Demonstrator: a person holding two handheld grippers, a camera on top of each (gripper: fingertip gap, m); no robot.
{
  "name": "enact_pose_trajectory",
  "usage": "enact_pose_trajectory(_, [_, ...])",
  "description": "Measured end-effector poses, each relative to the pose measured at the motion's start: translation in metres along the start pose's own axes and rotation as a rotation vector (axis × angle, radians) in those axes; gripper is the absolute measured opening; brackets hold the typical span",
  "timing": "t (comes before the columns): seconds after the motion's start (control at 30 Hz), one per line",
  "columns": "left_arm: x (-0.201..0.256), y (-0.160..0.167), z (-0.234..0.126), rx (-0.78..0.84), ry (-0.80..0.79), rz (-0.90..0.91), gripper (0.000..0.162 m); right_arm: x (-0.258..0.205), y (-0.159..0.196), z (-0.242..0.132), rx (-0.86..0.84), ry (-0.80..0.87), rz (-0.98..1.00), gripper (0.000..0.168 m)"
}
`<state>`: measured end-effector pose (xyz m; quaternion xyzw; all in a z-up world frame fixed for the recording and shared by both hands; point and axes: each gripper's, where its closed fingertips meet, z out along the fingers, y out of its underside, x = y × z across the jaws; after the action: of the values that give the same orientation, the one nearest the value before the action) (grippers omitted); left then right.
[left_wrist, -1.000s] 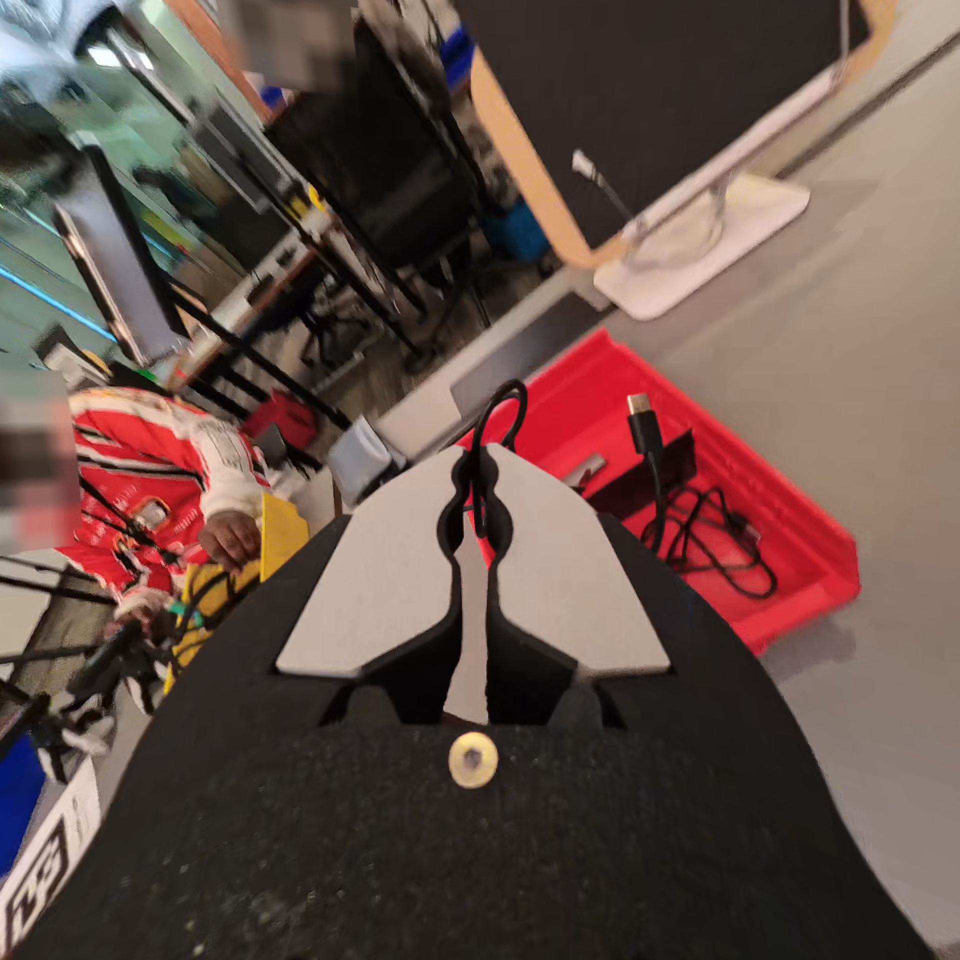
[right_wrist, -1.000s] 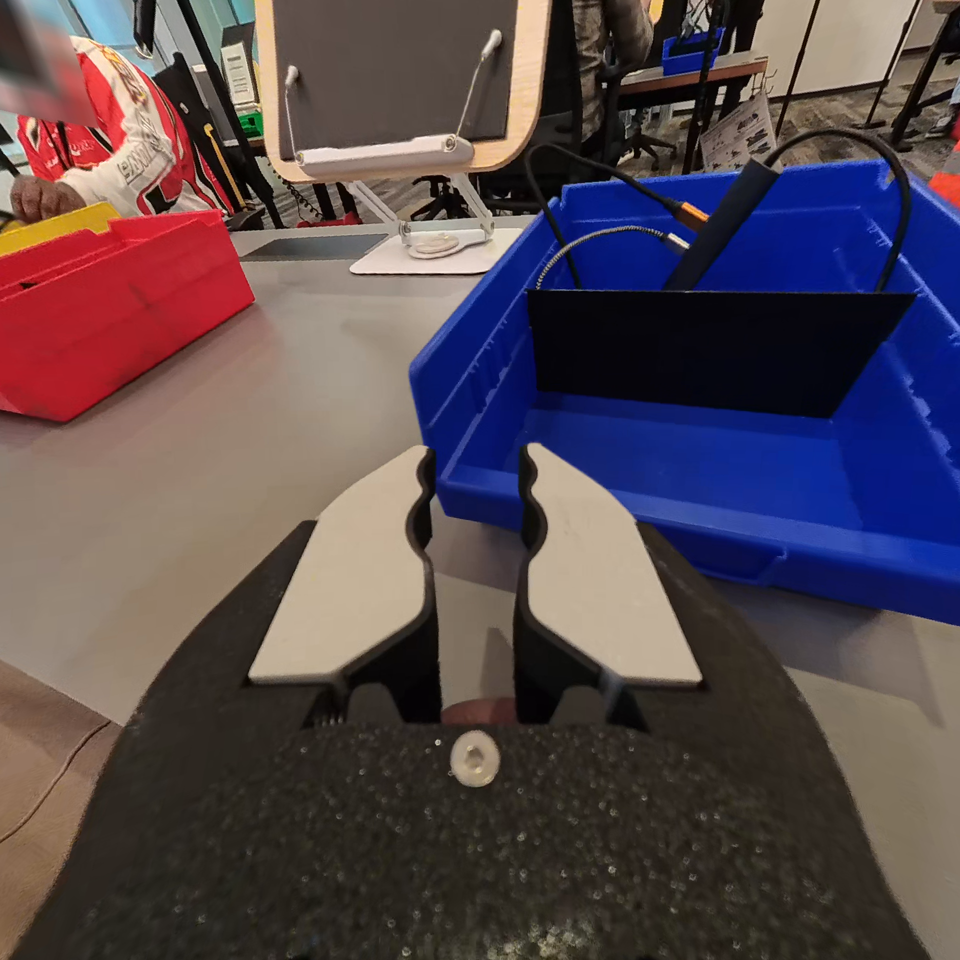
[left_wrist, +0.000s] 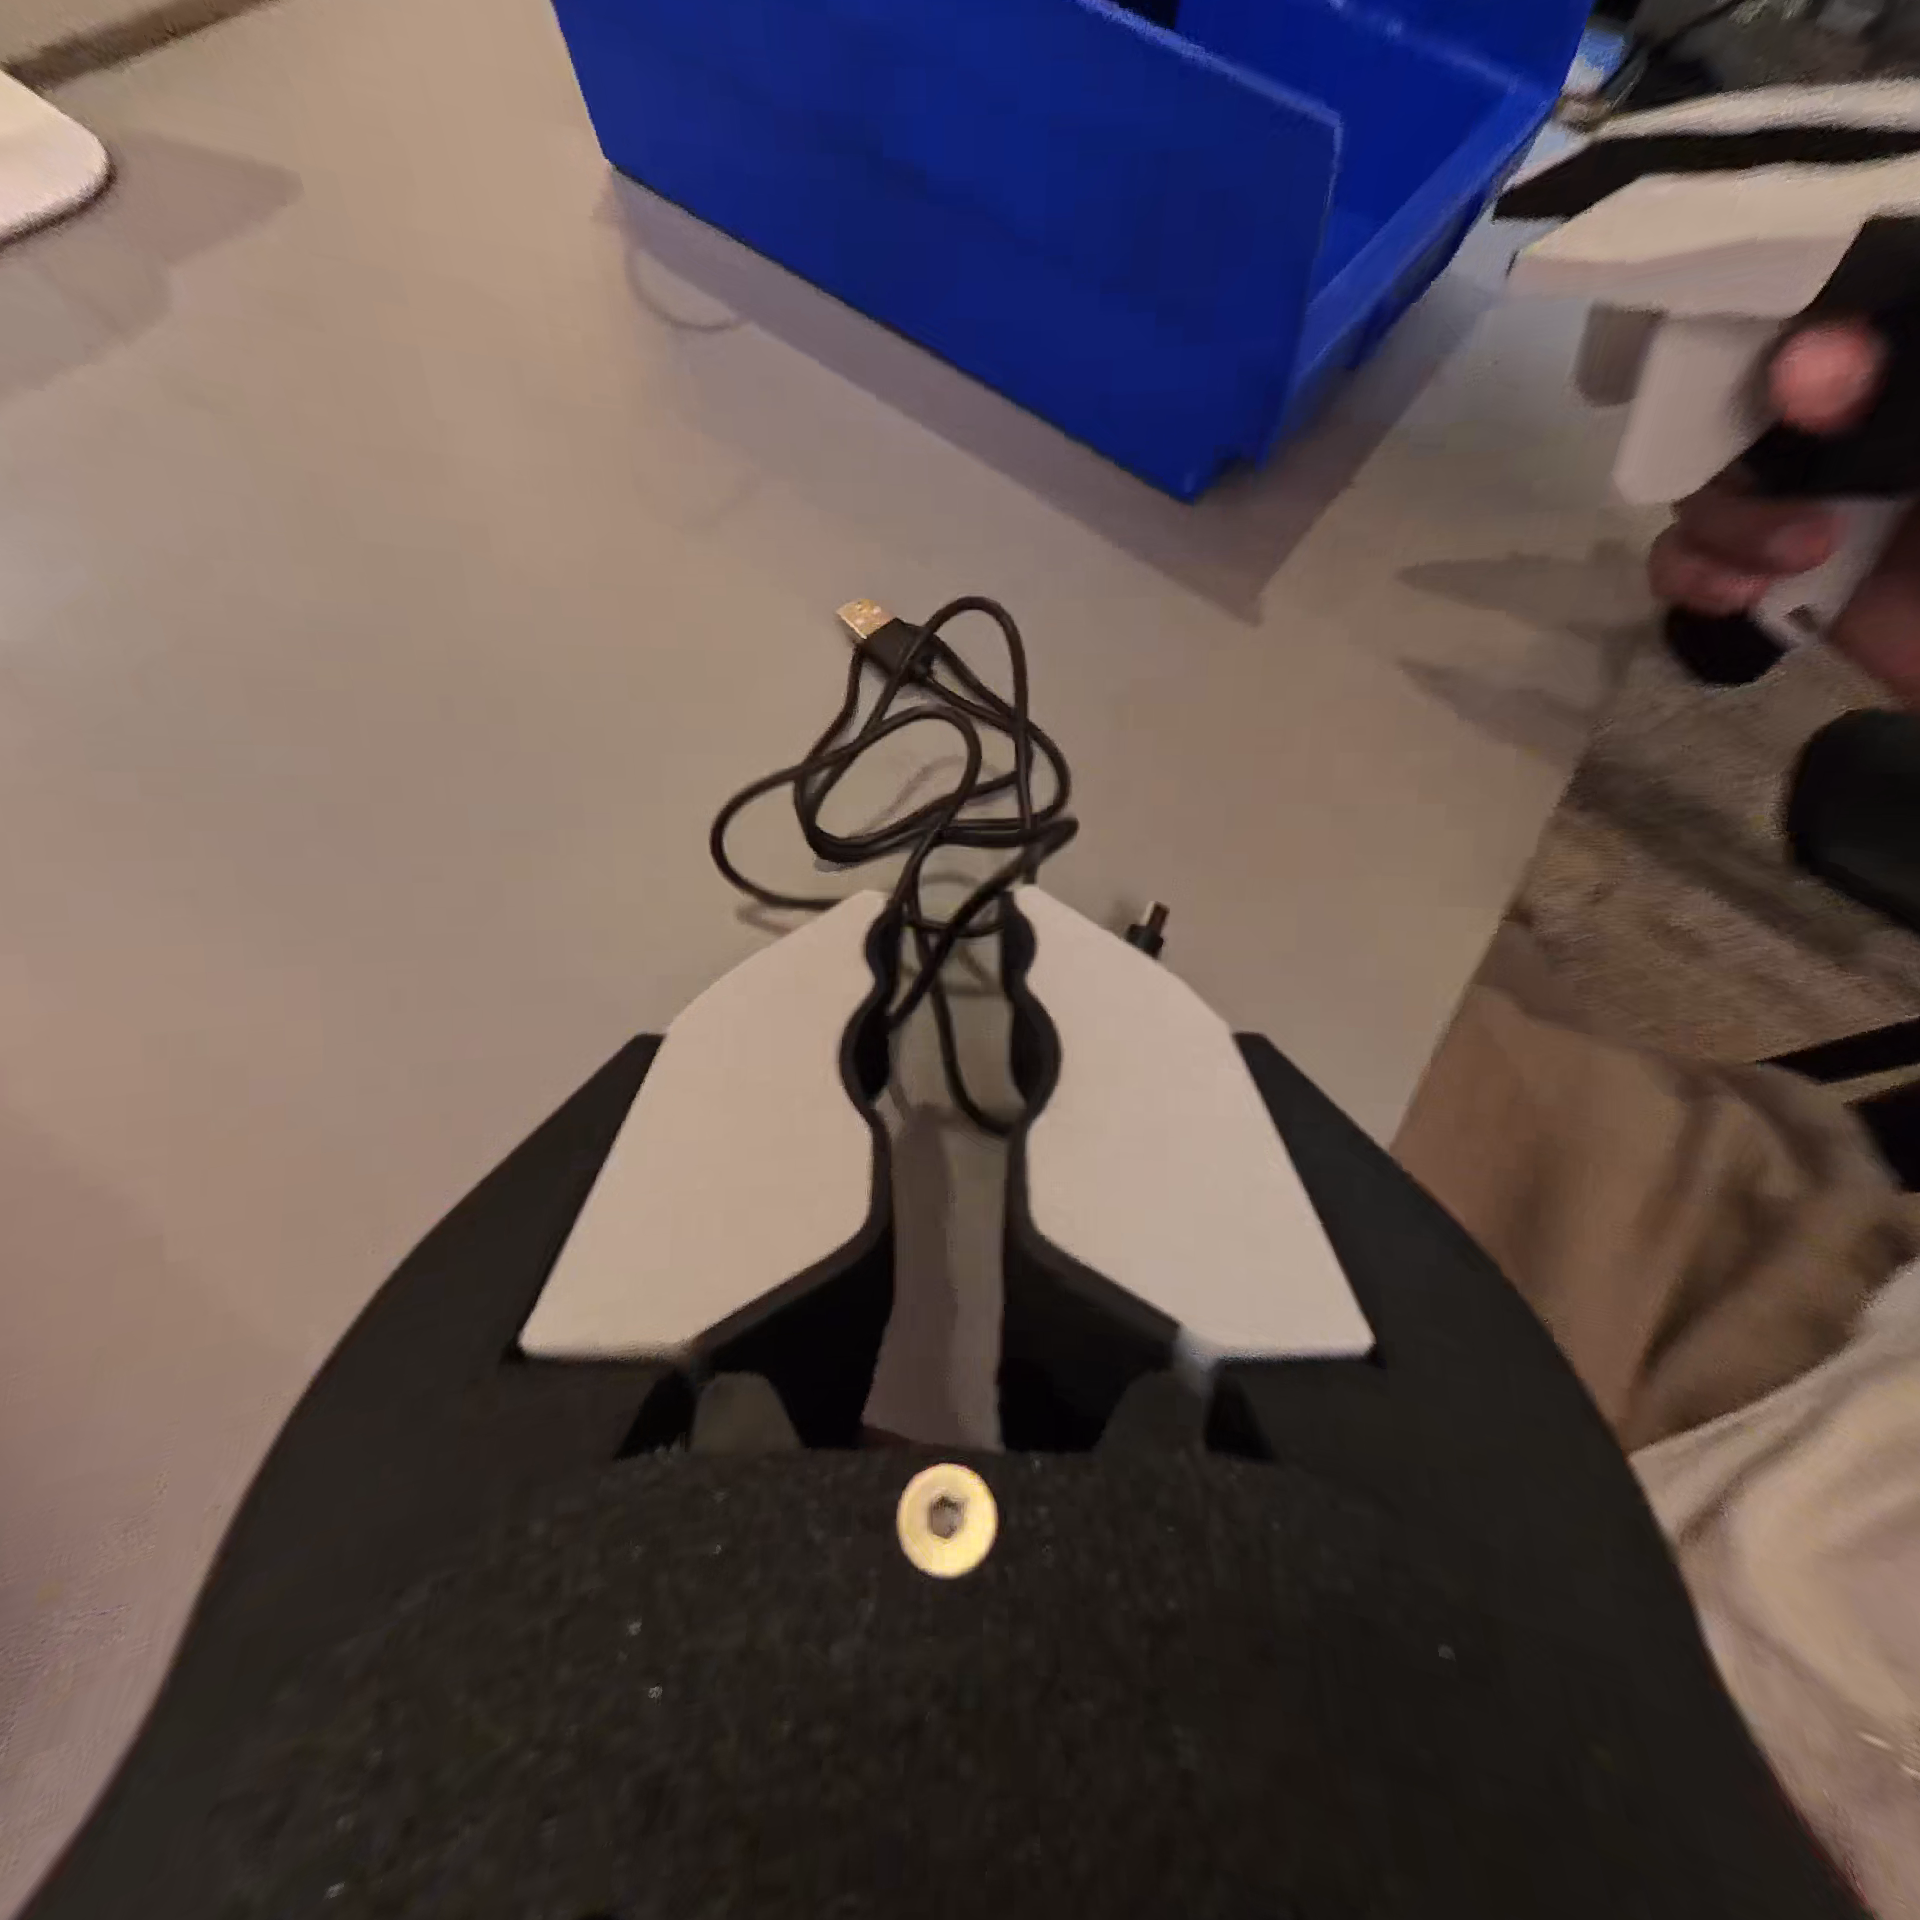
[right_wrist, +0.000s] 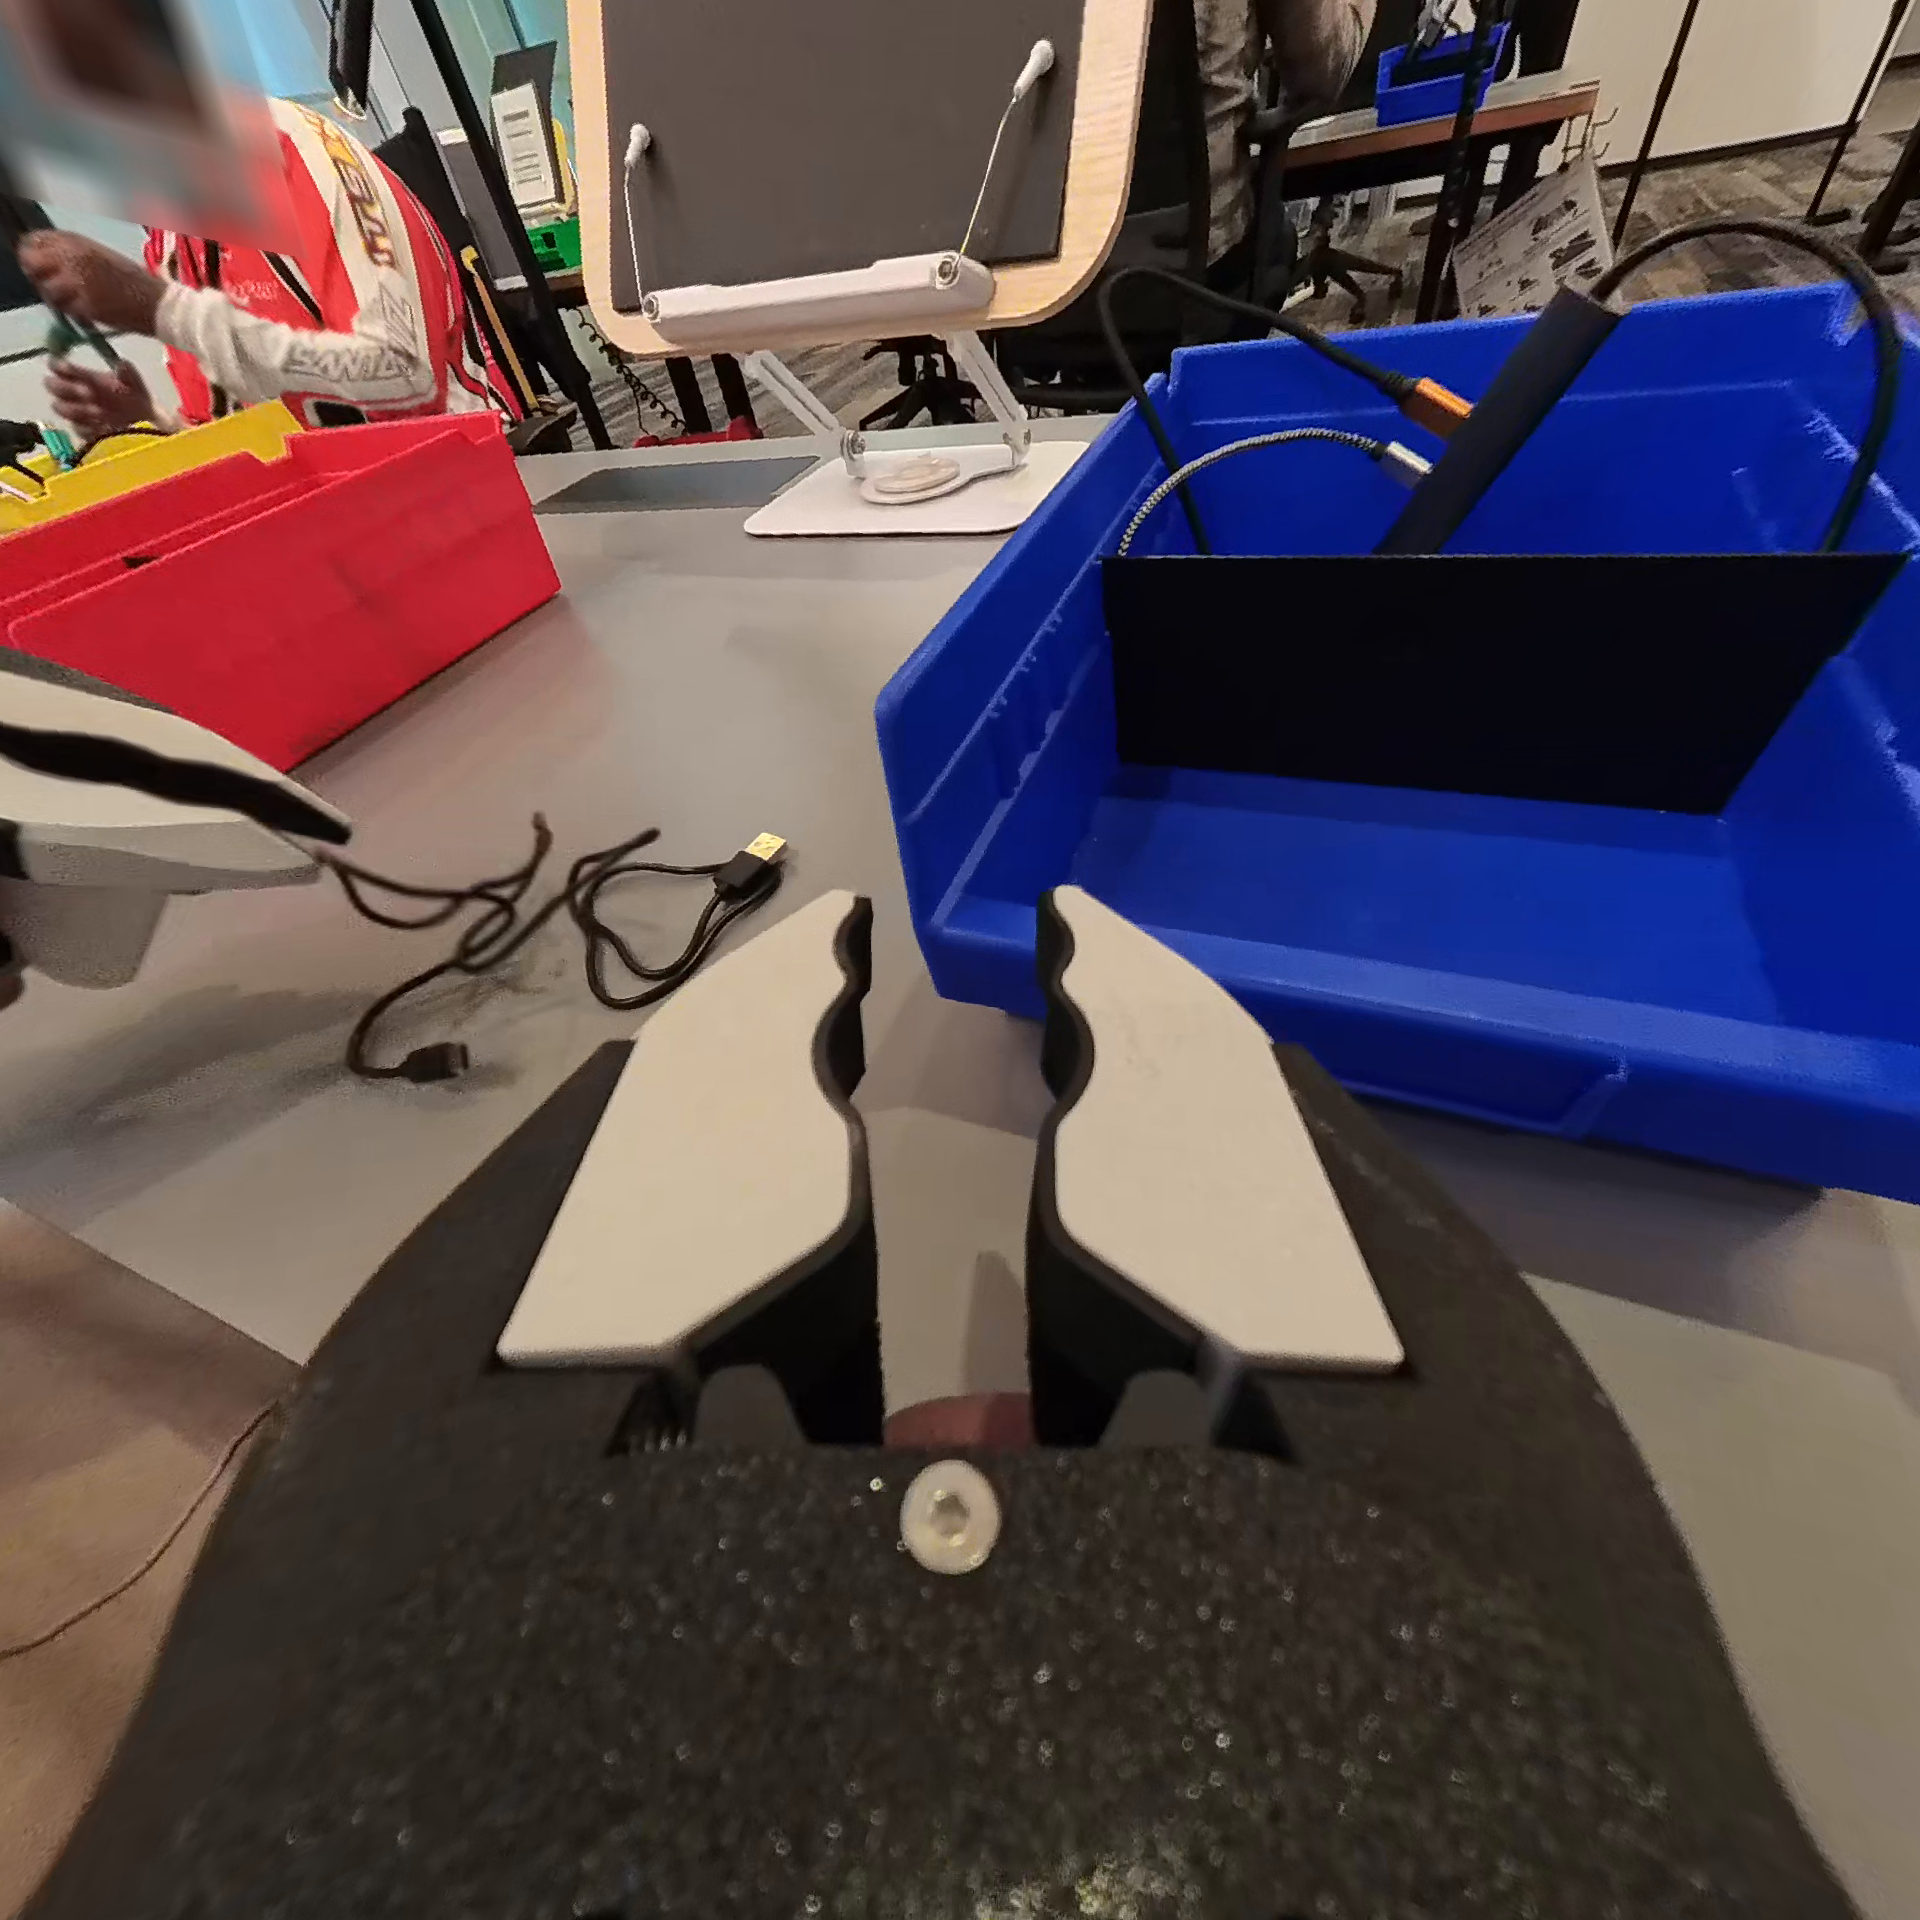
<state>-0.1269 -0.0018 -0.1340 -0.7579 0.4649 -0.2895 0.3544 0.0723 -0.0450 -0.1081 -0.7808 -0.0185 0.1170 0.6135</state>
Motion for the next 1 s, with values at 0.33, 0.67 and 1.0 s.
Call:
enact_pose_trajectory(0.33, [-0.065, 0.013, -0.12, 0.029, -0.039, 0.001, 0.032, 0.001, 0.001, 0.002, -0.004, -0.008, 0.008, 0.03])
enact_pose_trajectory(0.67, [-0.264, 0.002, -0.191, -0.379, -0.15, 0.167, 0.032, -0.01, 0.003, 0.011, -0.017, -0.051, 0.013, 0.03])
enact_pose_trajectory(1.0, [-0.393, 0.039, -0.15, -0.836, -0.256, 0.345, 0.034, 0.003, 0.004, 0.01, -0.02, -0.012, 0.023, 0.03])
